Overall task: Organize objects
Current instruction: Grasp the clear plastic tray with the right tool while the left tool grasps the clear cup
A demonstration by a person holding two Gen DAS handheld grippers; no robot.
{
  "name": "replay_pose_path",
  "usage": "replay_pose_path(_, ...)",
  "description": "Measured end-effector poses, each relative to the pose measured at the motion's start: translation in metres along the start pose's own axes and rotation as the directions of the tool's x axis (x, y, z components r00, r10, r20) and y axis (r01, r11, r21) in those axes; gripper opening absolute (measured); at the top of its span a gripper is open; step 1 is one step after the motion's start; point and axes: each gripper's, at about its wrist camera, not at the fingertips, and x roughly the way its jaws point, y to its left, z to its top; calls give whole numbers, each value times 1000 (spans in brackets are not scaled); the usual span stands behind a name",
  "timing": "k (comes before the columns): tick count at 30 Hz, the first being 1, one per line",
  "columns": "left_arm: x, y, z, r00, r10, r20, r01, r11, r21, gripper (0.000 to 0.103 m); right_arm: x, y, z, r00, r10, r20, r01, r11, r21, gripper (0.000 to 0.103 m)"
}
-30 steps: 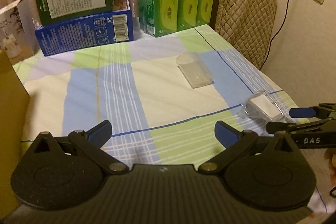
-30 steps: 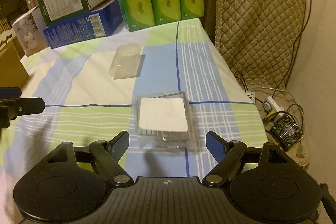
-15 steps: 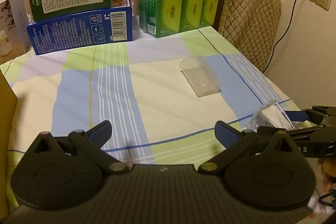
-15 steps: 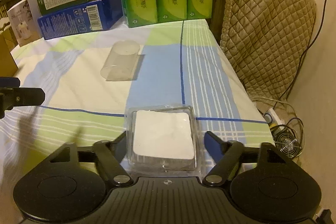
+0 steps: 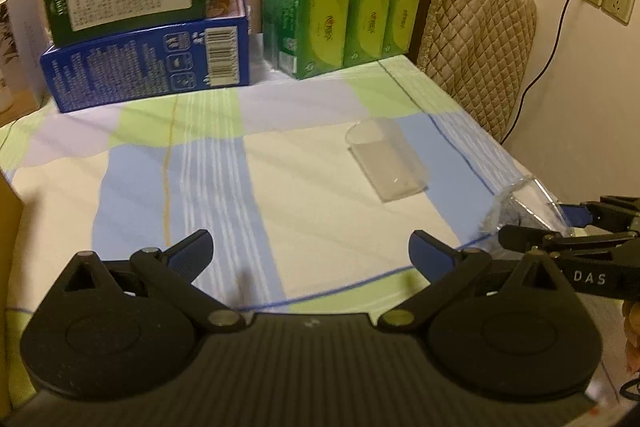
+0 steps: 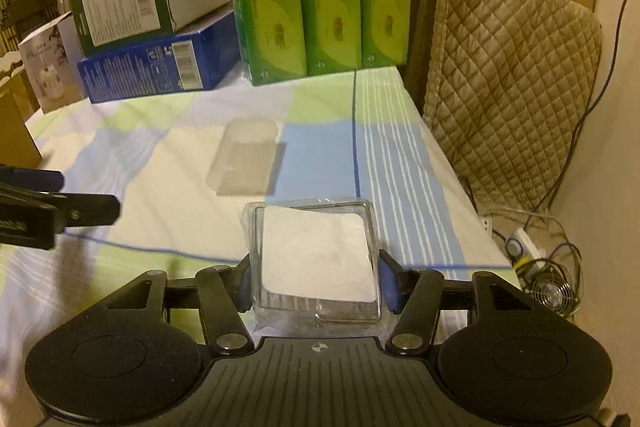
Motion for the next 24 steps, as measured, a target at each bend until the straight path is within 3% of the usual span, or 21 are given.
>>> replay_pose_path(5,21,-18,19,1000,-25,12,25,1000,13,101,7,-11,10,1000,-11,-9,11,999,35,55)
replay_pose_path(11,56,-38,40,997,-77,-7,77,997,-26,91,20,-30,18,999,-31,-26,33,998,57,55)
replay_pose_path(19,97,-60,53,998,-52,-42,51,998,-21,89,24,-40,18,999,-34,-29,36,997,74,55)
replay_pose_path(22,107,-64,52,998,-15,-59,15,1000,0,77,24,-42,18,999,-34,-26,36,997,73,55)
replay_pose_path(24,106,-63,50,998,-3,-58,3,1000,10,59,22,-42,18,999,-33,-23,35,997,74,55)
